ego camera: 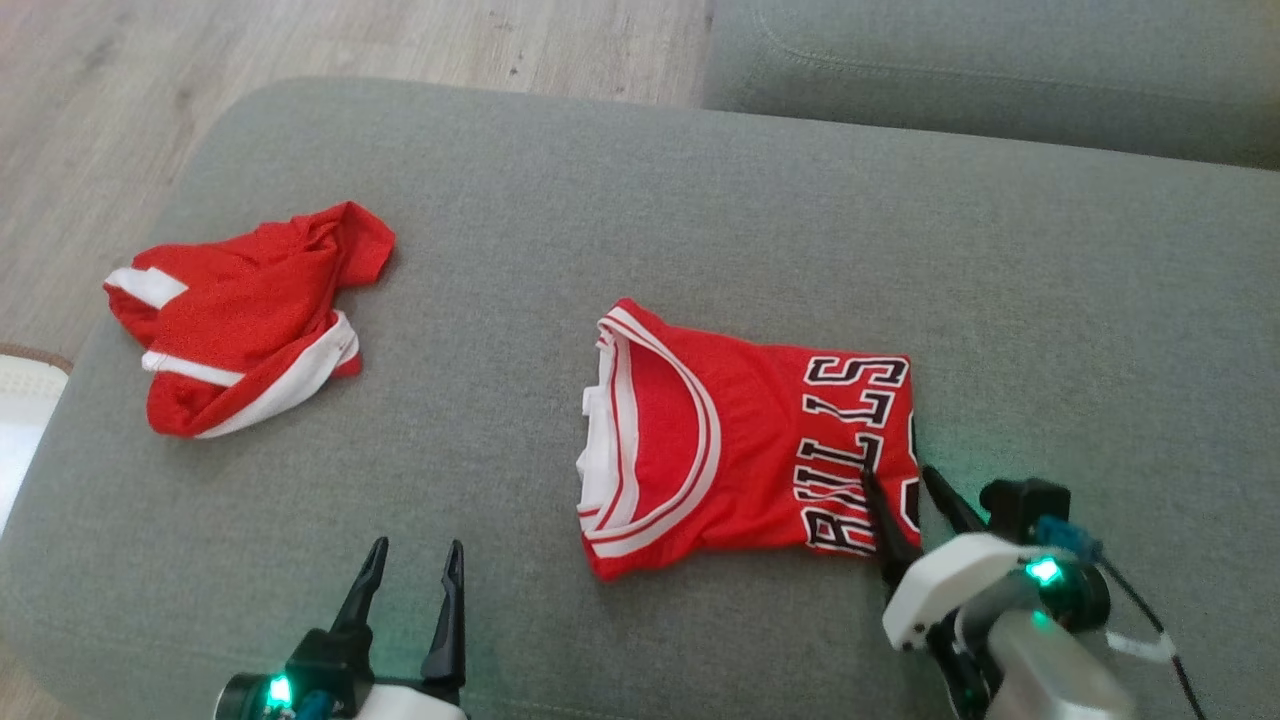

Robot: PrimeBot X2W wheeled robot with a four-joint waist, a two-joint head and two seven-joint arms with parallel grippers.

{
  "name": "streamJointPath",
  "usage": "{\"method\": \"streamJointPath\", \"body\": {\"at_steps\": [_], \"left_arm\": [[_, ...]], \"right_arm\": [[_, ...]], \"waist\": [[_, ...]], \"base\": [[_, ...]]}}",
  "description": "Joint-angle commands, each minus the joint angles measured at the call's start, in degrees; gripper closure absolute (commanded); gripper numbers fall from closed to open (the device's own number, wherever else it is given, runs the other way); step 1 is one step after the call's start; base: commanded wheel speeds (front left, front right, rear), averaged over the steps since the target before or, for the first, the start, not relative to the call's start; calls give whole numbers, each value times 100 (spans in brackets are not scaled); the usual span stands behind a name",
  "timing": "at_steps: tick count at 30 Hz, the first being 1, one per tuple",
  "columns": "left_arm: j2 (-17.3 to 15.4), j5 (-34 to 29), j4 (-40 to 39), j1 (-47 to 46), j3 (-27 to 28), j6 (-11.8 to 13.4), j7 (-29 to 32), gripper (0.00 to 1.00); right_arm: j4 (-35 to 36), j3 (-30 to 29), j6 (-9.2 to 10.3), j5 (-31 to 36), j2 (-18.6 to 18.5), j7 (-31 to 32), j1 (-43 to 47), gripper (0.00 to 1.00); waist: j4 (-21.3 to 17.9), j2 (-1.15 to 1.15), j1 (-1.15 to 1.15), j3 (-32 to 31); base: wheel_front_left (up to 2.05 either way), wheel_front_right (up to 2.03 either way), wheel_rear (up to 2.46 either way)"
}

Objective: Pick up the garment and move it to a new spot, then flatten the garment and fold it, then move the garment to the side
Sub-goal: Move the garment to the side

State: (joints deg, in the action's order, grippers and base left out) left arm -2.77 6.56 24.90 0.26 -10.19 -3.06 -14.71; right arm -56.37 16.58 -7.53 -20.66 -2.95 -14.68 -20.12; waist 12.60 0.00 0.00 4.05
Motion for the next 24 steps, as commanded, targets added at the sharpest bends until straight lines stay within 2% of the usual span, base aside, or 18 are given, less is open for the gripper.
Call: {"method": "streamJointPath", "body": {"at_steps": [1, 2, 3, 6, 9, 15, 21, 24], "left_arm": [[-10, 6, -158, -245, 161, -19, -29, 0], [-10, 7, -165, -242, 172, -16, -29, 0], [-10, 11, -175, -237, 192, -9, -29, 0], [-10, 16, -192, -227, 247, -8, -29, 0], [-10, 16, -241, -214, 290, -3, -29, 0], [-10, 57, -335, -374, 265, -29, -29, 0], [-10, 60, -366, -649, 176, -53, -29, 0], [-10, 41, -361, -720, 149, -77, -29, 0]], "right_arm": [[-35, 193, 4, -82, 7, 23, -250, 25], [-127, 262, 4, -167, 7, 18, -286, 79], [-165, 334, 4, -256, 7, 9, -325, 100], [-158, 440, 4, -385, 7, -21, -474, 100], [160, 291, 4, -338, 7, -28, -609, 100], [704, 177, 4, -90, 7, -30, -662, 100], [1133, 359, 4, -137, 7, -31, -663, 100], [1246, 408, 4, -146, 7, -31, -638, 100]], "waist": [[51, 0, 0, 57], [44, 0, 0, 70], [19, 0, 0, 84], [-188, 0, 0, 89], [-634, 0, 0, 88], [-1920, 0, 0, 152], [-3243, 0, 0, 349], [-3584, 0, 0, 412]], "base": [[0, 0, 0], [0, 0, 0], [0, 0, 0], [0, 0, 0], [0, 0, 0], [0, 0, 0], [0, 0, 0], [0, 0, 0]]}}
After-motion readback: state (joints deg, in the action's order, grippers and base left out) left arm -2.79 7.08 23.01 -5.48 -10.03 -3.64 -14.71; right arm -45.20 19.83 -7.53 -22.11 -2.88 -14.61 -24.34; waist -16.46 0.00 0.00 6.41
